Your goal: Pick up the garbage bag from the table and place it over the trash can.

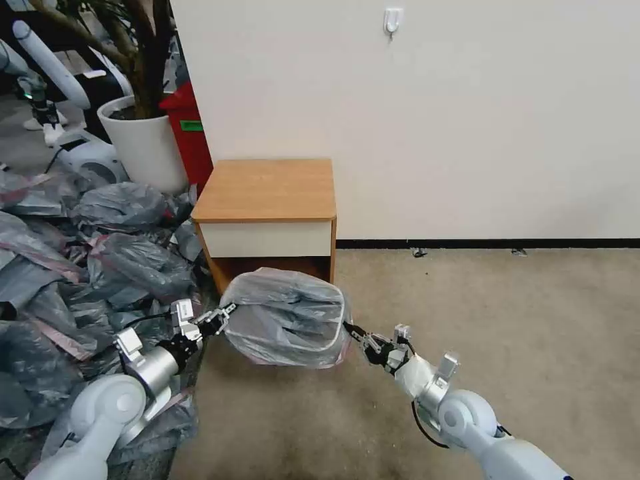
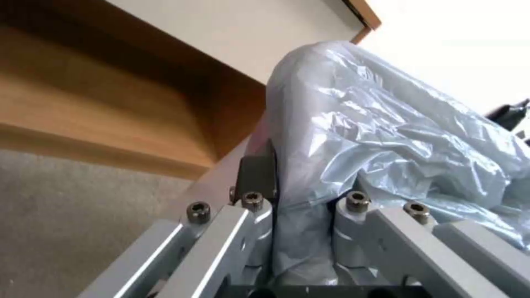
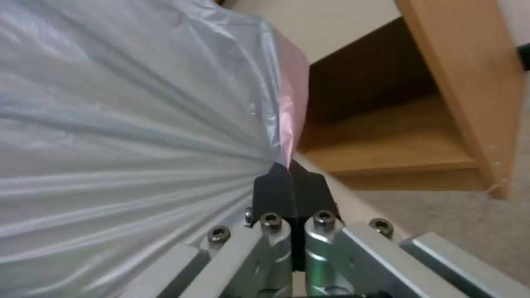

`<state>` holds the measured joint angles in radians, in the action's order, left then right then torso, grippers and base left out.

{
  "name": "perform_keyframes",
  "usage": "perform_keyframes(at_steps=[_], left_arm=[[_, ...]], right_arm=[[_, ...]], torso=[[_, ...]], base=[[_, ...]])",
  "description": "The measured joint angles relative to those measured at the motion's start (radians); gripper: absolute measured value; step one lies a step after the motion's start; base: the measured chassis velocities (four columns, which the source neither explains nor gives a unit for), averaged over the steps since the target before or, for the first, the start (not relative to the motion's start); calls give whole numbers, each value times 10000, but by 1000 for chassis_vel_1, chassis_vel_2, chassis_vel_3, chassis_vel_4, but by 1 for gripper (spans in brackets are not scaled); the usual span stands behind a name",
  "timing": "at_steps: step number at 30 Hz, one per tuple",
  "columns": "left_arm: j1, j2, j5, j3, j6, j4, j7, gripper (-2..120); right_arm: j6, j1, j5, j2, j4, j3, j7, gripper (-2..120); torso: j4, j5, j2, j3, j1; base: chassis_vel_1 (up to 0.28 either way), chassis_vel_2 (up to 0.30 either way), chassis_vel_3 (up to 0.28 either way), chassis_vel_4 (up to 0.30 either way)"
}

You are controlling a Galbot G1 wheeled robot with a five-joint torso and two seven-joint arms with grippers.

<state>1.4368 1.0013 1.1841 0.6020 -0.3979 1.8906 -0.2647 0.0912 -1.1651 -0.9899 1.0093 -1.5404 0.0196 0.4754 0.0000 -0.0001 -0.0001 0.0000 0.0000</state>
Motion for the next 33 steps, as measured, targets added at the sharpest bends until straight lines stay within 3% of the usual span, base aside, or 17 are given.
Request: perform_keyframes(at_steps=[26, 27, 33], left_arm=[[-68, 92, 182, -80, -10, -34, -26, 10], [-67, 110, 182, -86, -11, -34, -25, 10], [-66, 119, 180, -90, -6, -86, -9, 10]], right_arm=[[1277, 223, 1962, 549, 1188, -181, -735, 4], [1378, 223, 2056, 597, 1234, -202, -765, 0], [1604, 176, 2205, 660, 1215, -213, -996, 0]], torso=[[0, 0, 0, 0, 0], [0, 1, 0, 1, 0], [0, 1, 0, 0, -1]], base=[[0, 0, 0, 0], [0, 0, 0, 0], [0, 0, 0, 0]])
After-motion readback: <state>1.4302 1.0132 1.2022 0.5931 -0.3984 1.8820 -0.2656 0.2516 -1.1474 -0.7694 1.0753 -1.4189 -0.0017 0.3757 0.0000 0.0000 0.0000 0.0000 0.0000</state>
